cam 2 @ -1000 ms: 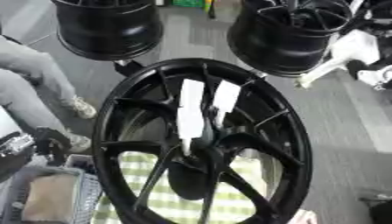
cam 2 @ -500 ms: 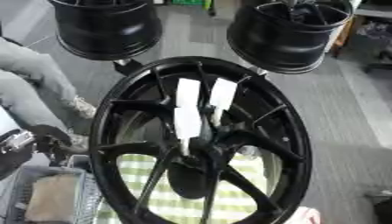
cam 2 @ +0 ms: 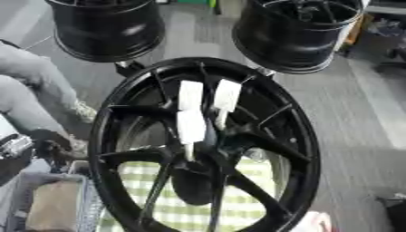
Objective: Pull the pin out of the wheel hub.
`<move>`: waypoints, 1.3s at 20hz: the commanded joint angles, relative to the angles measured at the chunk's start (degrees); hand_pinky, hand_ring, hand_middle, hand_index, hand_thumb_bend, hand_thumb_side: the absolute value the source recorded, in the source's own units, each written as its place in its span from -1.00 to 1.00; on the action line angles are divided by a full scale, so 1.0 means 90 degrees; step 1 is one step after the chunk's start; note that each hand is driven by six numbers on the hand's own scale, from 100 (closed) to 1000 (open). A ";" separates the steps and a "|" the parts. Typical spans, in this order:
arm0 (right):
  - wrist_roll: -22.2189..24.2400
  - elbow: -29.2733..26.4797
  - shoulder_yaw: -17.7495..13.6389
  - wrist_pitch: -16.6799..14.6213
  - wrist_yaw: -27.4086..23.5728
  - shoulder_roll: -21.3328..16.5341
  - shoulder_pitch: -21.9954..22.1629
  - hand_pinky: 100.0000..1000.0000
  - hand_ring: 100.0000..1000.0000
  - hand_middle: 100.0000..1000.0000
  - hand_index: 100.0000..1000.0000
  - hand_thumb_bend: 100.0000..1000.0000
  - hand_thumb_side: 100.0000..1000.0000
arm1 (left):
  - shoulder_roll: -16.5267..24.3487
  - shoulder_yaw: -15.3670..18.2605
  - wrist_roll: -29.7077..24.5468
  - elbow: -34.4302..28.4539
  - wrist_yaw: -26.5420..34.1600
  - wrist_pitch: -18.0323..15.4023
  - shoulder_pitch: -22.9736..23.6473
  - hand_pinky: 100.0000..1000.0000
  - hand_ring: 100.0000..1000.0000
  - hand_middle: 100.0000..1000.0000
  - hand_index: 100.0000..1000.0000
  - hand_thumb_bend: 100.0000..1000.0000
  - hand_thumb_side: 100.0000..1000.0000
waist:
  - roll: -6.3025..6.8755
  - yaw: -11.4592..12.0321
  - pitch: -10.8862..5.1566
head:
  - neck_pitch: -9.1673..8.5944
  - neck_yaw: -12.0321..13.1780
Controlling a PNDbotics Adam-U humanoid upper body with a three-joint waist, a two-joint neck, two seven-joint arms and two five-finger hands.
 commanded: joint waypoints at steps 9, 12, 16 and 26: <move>-0.2470 -0.0404 0.0572 0.0067 -0.0626 0.0498 -0.0387 -0.09 -0.34 0.46 0.75 -0.72 -0.43 | -0.0065 -0.0002 -0.0010 -0.0104 0.0074 -0.0010 -0.0041 0.10 -0.19 0.11 0.34 -1.00 0.81 | 0.0086 0.0052 -0.0141 | -0.0017 -0.0060; -0.2766 -0.0506 0.0844 -0.0688 -0.0803 0.0721 -0.0545 -0.12 -0.34 0.39 0.68 -0.84 -0.48 | -0.0083 -0.0003 -0.0010 -0.0107 0.0100 -0.0016 -0.0051 0.10 -0.19 0.11 0.34 -1.00 0.81 | 0.0117 0.0078 -0.0145 | -0.0017 -0.0066; -0.3091 -0.0519 0.1338 -0.1881 -0.1169 0.1007 -0.0753 -0.13 -0.32 0.35 0.64 -0.88 -0.42 | -0.0109 -0.0017 -0.0010 -0.0102 0.0116 -0.0037 -0.0062 0.10 -0.19 0.11 0.34 -1.00 0.80 | 0.0170 0.0090 -0.0122 | -0.0017 -0.0091; -0.3227 -0.0340 0.2457 -0.3865 -0.1899 0.1589 -0.1260 -0.13 -0.33 0.28 0.60 -0.94 -0.42 | -0.0131 -0.0041 -0.0010 -0.0082 0.0144 -0.0099 -0.0114 0.09 -0.19 0.11 0.34 -1.00 0.80 | 0.0246 0.0120 -0.0029 | -0.0017 -0.0146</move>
